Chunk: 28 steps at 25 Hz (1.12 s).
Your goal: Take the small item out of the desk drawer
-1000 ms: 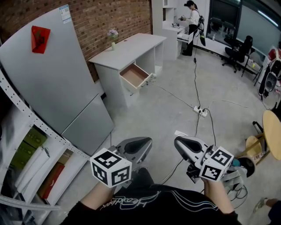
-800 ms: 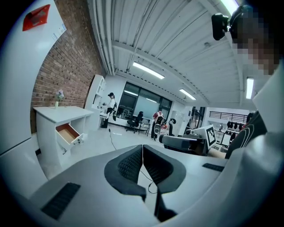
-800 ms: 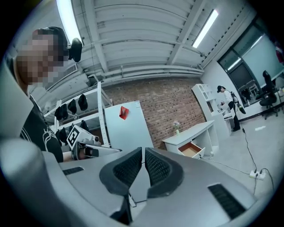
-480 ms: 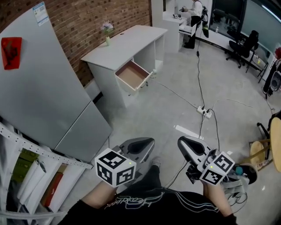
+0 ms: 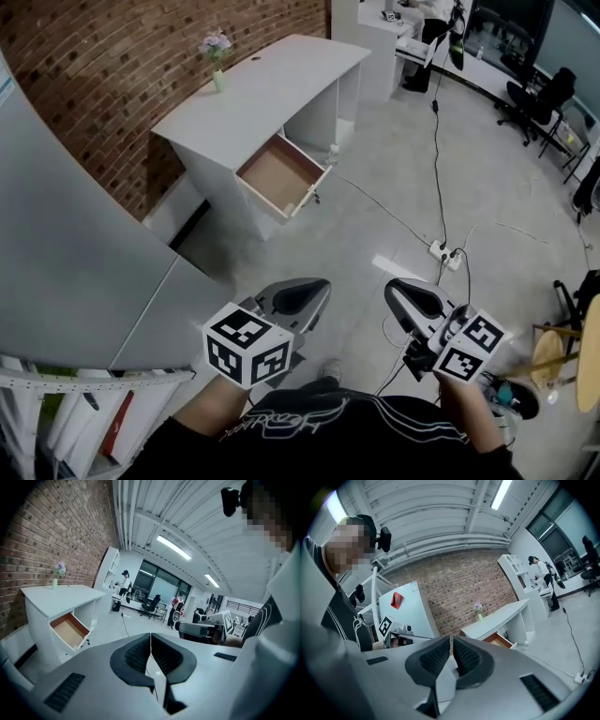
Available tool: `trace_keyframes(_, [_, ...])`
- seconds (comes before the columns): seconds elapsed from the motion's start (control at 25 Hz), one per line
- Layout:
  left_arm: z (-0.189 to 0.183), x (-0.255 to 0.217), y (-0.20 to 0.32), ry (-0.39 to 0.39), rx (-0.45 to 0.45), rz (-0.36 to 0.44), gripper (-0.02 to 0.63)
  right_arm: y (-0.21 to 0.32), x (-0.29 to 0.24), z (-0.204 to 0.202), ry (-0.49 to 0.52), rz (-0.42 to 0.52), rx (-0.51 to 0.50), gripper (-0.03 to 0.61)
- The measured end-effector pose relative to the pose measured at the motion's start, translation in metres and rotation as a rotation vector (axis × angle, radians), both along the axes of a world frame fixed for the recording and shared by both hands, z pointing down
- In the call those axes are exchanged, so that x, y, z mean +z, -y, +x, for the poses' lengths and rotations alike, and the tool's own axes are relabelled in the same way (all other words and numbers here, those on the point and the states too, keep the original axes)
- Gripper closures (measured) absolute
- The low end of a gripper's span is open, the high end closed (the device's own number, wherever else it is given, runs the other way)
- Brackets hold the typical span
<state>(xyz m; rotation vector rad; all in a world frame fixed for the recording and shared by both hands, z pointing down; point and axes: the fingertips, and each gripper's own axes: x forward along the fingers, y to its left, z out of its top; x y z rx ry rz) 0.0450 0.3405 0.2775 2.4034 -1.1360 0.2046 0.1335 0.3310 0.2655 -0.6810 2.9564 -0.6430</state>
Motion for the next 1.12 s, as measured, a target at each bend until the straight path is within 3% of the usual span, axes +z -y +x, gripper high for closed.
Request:
trace_keyframes(0.44, [-0.04, 0.015, 0.139, 0.046, -0.072, 0.024, 0.591, 0.122, 0.016, -0.022, -0.017, -0.017, -0.038, 0.526])
trace_keyframes(0.68, [-0.076, 0.043, 0.226, 0.078, -0.137, -0.022, 0.589, 0.203, 0.04, -0.043, -0.007, -0.065, -0.074, 0.526])
trace_keyframes(1.12, [-0.156, 0.13, 0.441, 0.196, -0.186, -0.173, 0.581, 0.427, 0.095, -0.113, -0.012, -0.208, -0.123, 0.526])
